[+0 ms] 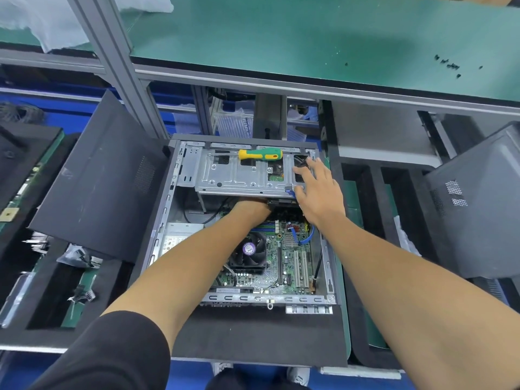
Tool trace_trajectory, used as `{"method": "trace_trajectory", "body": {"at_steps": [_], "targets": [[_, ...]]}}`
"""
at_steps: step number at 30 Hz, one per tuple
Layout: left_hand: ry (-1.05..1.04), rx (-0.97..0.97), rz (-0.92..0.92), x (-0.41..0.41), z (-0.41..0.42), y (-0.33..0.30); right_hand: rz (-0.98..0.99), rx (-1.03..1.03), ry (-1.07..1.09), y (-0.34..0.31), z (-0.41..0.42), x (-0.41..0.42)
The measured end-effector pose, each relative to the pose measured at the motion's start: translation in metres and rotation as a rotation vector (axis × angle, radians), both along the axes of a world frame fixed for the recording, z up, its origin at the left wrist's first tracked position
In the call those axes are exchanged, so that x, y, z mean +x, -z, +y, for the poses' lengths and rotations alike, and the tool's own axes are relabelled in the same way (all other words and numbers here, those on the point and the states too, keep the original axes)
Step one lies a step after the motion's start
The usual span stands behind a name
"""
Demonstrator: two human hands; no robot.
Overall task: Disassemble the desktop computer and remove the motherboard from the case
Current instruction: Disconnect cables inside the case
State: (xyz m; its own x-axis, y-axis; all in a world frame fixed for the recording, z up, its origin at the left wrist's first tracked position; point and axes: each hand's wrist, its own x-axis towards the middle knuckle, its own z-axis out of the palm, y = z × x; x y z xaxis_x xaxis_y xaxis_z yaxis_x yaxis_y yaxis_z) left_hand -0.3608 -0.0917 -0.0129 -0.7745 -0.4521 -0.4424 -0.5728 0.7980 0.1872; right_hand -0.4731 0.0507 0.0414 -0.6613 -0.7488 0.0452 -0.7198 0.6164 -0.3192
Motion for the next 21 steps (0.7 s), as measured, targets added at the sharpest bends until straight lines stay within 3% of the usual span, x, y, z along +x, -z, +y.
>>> {"method": "trace_trajectory", "body": {"at_steps": [3,12,15,21], "targets": [[0.087,-0.041,0.053,0.003,-0.005,0.006,-0.003,-0.003,-0.005,0.0,0.0,0.0],[-0.144,0.15,-0.026,0.003,-0.01,-0.007,-0.015,-0.008,0.004,0.001,0.0,-0.001],[-0.034,0.237,-0.042,0.002,-0.013,-0.011,-0.017,-0.015,0.004,0.001,0.001,-0.002],[-0.11,0.24,0.004,0.012,-0.004,-0.012,-0.011,-0.006,0.008,0.0,-0.001,0.0]]}}
